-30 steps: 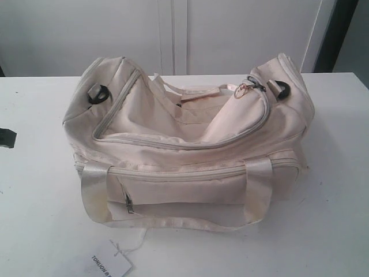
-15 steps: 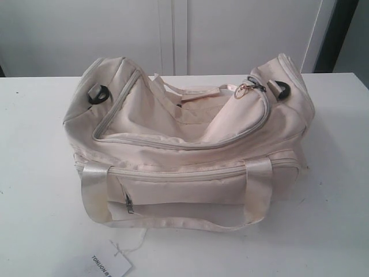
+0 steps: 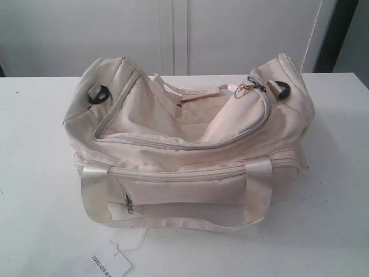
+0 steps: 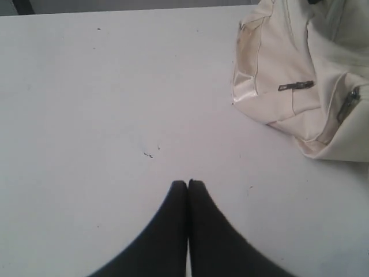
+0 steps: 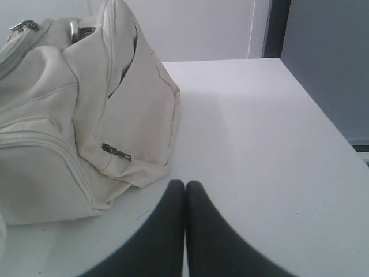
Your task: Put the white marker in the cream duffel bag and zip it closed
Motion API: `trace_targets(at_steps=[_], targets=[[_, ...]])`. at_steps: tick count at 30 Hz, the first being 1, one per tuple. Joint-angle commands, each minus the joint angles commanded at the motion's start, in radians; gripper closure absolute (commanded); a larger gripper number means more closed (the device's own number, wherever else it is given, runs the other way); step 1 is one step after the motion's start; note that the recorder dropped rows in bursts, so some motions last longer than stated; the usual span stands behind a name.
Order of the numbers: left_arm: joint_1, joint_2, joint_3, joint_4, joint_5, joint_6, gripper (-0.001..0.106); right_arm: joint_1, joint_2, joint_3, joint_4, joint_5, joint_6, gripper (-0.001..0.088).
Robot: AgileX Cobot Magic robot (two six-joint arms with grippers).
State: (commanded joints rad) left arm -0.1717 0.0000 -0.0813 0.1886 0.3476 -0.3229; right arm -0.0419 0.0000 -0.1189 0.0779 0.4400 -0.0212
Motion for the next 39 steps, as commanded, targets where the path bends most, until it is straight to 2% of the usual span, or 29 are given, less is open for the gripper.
trace_targets(at_steps=[3, 12, 19, 25, 33, 39], targets=[[0.0, 0.0, 0.077, -0.02, -0.045, 0.0, 0.105, 0.0, 0.0, 0.0, 0.0, 0.0, 0.0, 0.0868], [0.0, 0.0, 0.081, -0.02, -0.07, 0.05, 0.105, 0.0, 0.0, 0.0, 0.0, 0.002, 0.0, 0.0868], [0.0, 0.0, 0.081, -0.075, -0.07, 0.168, 0.105, 0.0, 0.0, 0.0, 0.0, 0.002, 0.0, 0.0868], [0.0, 0.0, 0.081, -0.227, -0.09, 0.371, 0.105, 0.0, 0.0, 0.0, 0.0, 0.002, 0.0, 0.0868], [0.0, 0.0, 0.081, -0.232, -0.094, 0.372, 0.105, 0.0, 0.0, 0.0, 0.0, 0.002, 0.0, 0.0868], [0.0, 0.0, 0.081, -0.179, -0.119, 0.372, 0.105, 0.0, 0.0, 0.0, 0.0, 0.002, 0.0, 0.0868]])
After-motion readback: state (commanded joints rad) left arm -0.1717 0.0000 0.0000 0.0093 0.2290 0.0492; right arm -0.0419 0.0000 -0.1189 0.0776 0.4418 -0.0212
